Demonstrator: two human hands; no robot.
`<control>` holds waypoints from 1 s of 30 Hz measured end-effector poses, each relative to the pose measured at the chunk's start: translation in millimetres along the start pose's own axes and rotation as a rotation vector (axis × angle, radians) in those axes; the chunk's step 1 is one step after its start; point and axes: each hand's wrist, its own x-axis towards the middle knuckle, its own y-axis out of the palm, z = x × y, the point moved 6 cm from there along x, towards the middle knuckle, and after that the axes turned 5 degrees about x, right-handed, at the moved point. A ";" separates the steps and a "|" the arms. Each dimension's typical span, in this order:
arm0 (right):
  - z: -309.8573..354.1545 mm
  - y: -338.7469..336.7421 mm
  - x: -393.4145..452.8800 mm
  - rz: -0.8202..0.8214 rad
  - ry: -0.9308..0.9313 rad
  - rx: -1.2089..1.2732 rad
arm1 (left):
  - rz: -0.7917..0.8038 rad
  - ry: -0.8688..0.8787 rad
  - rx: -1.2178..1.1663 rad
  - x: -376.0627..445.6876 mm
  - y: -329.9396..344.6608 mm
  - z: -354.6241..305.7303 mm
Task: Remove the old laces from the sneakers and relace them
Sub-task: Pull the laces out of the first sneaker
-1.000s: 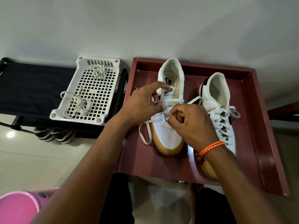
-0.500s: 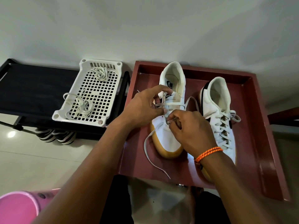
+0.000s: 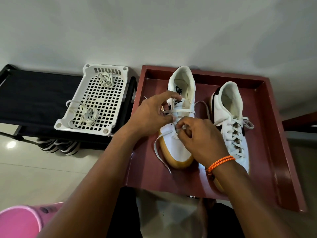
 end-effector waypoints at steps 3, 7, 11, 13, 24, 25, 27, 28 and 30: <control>-2.9 -1.6 3.6 -0.004 -0.015 0.034 | 0.002 -0.007 0.000 0.4 0.5 1.0; -12.5 -27.0 9.5 -0.169 0.040 0.194 | 0.011 -0.016 0.003 0.9 0.8 1.3; -13.5 -33.7 7.7 -0.218 0.027 0.195 | 0.010 -0.026 -0.004 0.6 0.8 0.8; -10.3 -18.5 4.9 -0.104 0.037 0.137 | 0.007 -0.022 -0.006 0.2 0.7 0.2; -18.5 -24.7 7.4 -0.147 0.088 0.108 | 0.007 -0.038 0.018 0.7 0.4 0.8; -21.3 -27.8 8.2 -0.182 0.102 0.141 | 0.005 -0.038 0.016 0.7 0.5 0.9; -27.3 -31.3 8.6 -0.238 0.129 0.236 | -0.002 -0.041 0.017 0.3 0.3 0.6; -30.4 -32.4 8.4 -0.264 0.149 0.279 | -0.005 -0.043 0.022 0.1 -0.1 0.3; -36.8 -32.6 7.2 -0.300 0.196 0.358 | -0.008 -0.046 0.036 -0.2 -0.8 0.0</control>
